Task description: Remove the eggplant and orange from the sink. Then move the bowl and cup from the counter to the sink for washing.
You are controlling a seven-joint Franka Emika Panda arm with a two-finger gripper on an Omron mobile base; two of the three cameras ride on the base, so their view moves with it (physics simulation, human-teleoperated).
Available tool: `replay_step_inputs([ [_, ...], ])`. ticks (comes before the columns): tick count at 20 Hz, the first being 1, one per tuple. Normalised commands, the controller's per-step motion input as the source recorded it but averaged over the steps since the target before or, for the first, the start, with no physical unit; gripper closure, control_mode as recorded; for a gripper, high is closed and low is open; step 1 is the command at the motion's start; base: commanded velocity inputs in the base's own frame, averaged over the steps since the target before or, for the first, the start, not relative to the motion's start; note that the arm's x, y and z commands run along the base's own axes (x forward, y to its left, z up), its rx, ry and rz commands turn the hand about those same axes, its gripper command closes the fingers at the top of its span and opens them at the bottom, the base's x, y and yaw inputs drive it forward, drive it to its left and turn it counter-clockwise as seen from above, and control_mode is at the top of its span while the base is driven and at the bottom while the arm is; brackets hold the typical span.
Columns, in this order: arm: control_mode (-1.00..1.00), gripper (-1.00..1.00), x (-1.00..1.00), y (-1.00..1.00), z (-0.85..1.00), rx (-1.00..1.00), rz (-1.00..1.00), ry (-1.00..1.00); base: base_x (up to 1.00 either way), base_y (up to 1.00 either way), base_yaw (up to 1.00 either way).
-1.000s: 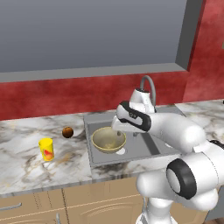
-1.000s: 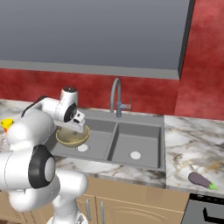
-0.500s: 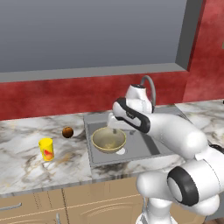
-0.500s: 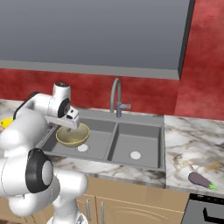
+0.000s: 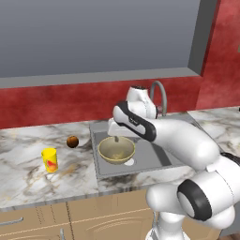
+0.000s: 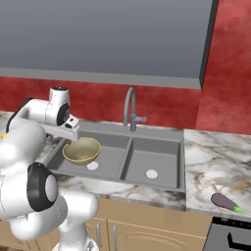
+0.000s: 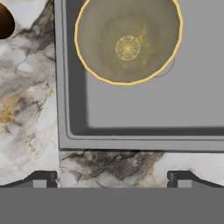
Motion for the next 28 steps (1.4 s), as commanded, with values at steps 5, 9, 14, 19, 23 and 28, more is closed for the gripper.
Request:
replay_step_inputs([
  [5, -1.0, -1.0, -0.01, 0.29, 0.13, -0.06, 0.0, 0.03, 0.0, 0.0, 0.0],
  [9, -1.0, -1.0, -0.03, 0.3, 0.11, -0.04, 0.0, 0.0, 0.0, 0.0, 0.0],
  [14, -1.0, -1.0, -0.03, 0.31, 0.1, -0.03, 0.0, 0.0, 0.0, 0.0, 0.0],
  [19, -1.0, -1.0, -0.05, 0.31, 0.11, -0.02, 0.0, 0.0, 0.0, 0.0, 0.0],
  [23, -1.0, -1.0, -0.03, 0.32, 0.09, 0.0, 0.0, 0.0, 0.0, 0.0, 0.0],
  [28, -1.0, -1.0, 0.0, 0.33, 0.07, 0.0, 0.0, 0.01, 0.0, 0.0, 0.0],
])
